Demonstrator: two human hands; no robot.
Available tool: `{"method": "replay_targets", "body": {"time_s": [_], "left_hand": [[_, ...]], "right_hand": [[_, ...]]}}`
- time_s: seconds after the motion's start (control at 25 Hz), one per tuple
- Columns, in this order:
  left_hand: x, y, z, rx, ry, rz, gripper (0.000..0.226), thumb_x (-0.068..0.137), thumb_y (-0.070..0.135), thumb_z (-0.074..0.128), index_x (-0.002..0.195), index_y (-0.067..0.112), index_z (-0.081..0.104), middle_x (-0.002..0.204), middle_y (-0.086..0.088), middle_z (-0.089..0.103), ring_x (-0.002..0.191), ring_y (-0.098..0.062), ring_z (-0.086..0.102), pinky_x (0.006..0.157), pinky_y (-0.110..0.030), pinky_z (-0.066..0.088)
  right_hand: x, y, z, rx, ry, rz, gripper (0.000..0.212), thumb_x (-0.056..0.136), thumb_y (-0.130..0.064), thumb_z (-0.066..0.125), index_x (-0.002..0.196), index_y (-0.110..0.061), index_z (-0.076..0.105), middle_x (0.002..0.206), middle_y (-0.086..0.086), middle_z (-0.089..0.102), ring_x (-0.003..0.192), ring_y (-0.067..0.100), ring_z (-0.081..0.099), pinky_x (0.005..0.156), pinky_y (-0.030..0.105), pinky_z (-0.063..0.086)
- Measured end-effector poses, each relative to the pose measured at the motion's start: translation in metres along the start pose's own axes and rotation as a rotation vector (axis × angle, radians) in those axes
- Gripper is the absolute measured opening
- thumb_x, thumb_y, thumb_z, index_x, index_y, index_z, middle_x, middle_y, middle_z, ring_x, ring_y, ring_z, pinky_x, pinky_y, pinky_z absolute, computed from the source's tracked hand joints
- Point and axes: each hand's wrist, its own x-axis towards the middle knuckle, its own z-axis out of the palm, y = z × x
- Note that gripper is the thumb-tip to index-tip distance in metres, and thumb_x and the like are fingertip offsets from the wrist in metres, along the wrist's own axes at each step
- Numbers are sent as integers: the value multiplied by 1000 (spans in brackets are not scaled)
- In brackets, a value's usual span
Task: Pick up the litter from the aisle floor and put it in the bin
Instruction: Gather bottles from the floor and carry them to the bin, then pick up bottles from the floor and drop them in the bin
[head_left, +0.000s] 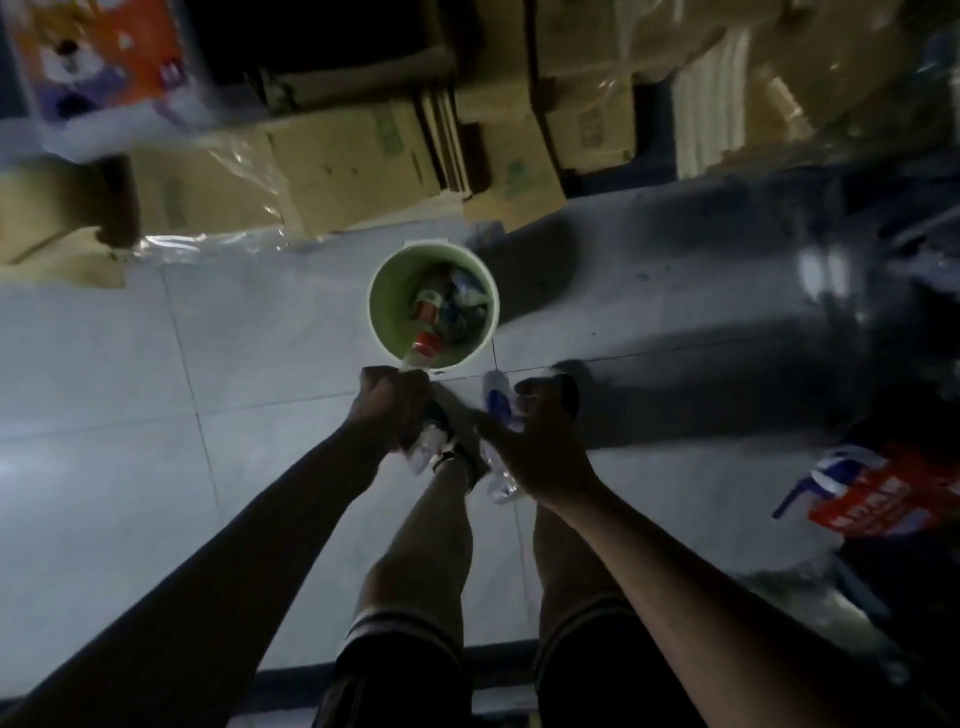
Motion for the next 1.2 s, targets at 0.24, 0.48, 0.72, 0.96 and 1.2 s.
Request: {"method": "replay_targets", "body": {"time_s": [0.24,0.48,0.72,0.96,1.2], "left_hand": [[161,-9,52,-248,-49,-97,48,79,55,72,109,17,65,112,-12,70,95,-26,65,90,-42,53],[221,-32,58,-456,2,-153,49,93,55,53,125,18,59,129,-13,61,114,-34,59,102,-58,48],[150,-65,32,-126,135,-58,34,93,44,50,96,16,69,117,-22,69,111,-40,65,98,-54,54],[27,-58,-10,283,31,201,23,102,31,54,102,15,69,97,-6,73,91,-26,69,83,-41,54],[-116,-20,-76,556,30,493,16,101,26,55,114,23,64,105,0,69,86,-15,66,61,-24,46]], "right_hand": [[182,29,32,-31,120,-1,78,80,-71,69,133,-17,48,112,-3,64,99,15,67,89,40,59],[260,47,61,48,-18,58,87,70,-88,48,133,-29,60,123,-1,69,111,25,66,96,49,54],[185,36,30,-410,-2,-4,51,107,-52,32,122,-11,60,111,9,60,96,23,54,65,27,31],[49,-15,-13,-705,-228,-298,30,73,-13,66,97,4,72,82,23,69,67,33,73,53,35,59],[-74,-128,-29,-620,-129,-201,35,102,-37,50,116,-9,66,112,11,67,105,29,66,91,42,53]]}}
